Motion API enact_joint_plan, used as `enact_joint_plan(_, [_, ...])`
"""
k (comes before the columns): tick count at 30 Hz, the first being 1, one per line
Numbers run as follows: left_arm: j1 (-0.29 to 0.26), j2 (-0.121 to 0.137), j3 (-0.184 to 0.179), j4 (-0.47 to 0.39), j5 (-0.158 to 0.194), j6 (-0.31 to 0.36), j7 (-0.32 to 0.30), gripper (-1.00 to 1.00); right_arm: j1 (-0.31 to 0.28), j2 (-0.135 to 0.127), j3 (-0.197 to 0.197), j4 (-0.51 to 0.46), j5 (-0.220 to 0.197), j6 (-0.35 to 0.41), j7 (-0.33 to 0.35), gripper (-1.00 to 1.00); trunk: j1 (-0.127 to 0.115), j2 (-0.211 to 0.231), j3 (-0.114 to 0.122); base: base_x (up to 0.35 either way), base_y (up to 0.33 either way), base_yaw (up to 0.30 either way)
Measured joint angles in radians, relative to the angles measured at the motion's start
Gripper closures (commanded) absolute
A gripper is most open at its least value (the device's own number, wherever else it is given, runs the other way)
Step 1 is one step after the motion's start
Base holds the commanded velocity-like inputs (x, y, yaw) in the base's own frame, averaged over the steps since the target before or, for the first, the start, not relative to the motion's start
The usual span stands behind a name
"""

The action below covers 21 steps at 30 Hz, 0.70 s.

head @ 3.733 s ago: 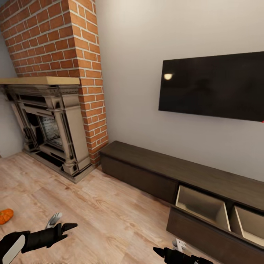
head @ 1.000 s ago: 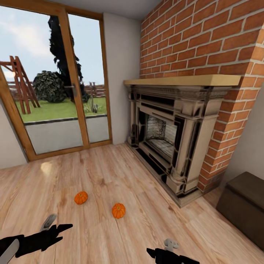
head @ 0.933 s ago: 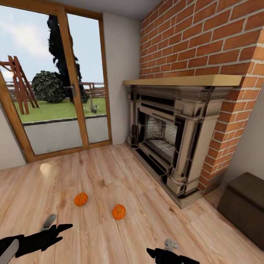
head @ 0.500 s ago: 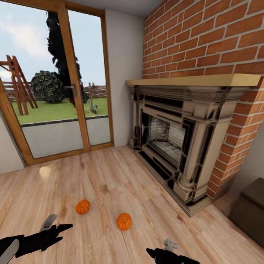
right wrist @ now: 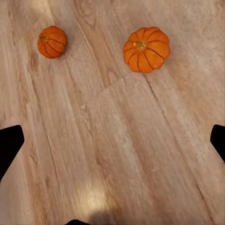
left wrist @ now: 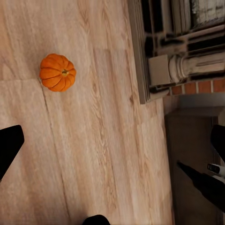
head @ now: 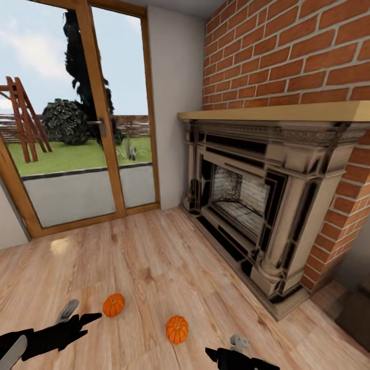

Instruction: Place each of the two pumpkins and all three candles from the living room inside a cabinet in the living room (use any cabinet), then make sure every cabinet is closed, and position the cauldron so it is next to a table in the living room.

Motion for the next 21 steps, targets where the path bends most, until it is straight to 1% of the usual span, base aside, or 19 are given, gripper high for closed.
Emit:
enact_joint_plan(7, [0.0,0.0,0.0,0.0,0.0,0.0,0.0,-1.0,0.0,0.0,0.0,0.0,0.0,0.0,0.003,-1.0,0.0,0.0,0.0,0.336,0.017,0.0])
enact_joint_plan(15, [0.0,0.001,0.001,0.0,0.0,0.0,0.0,-1.0,0.0,0.0,0.0,0.0,0.0,0.0,-0.001,-1.0,0.0,0.0,0.0,0.328,0.099,0.0])
enact_joint_plan(18, [0.0,0.001,0.001,0.0,0.0,0.0,0.0,-1.0,0.0,0.0,0.0,0.0,0.0,0.0,-0.001,-1.0,0.0,0.0,0.0,0.218,0.111,0.0])
enact_joint_plan(21, [0.0,0.002,0.001,0.0,0.0,0.0,-0.001,-1.0,0.0,0.0,0.0,0.0,0.0,0.0,-0.003,-1.0,0.0,0.0,0.0,0.071,0.126,0.0])
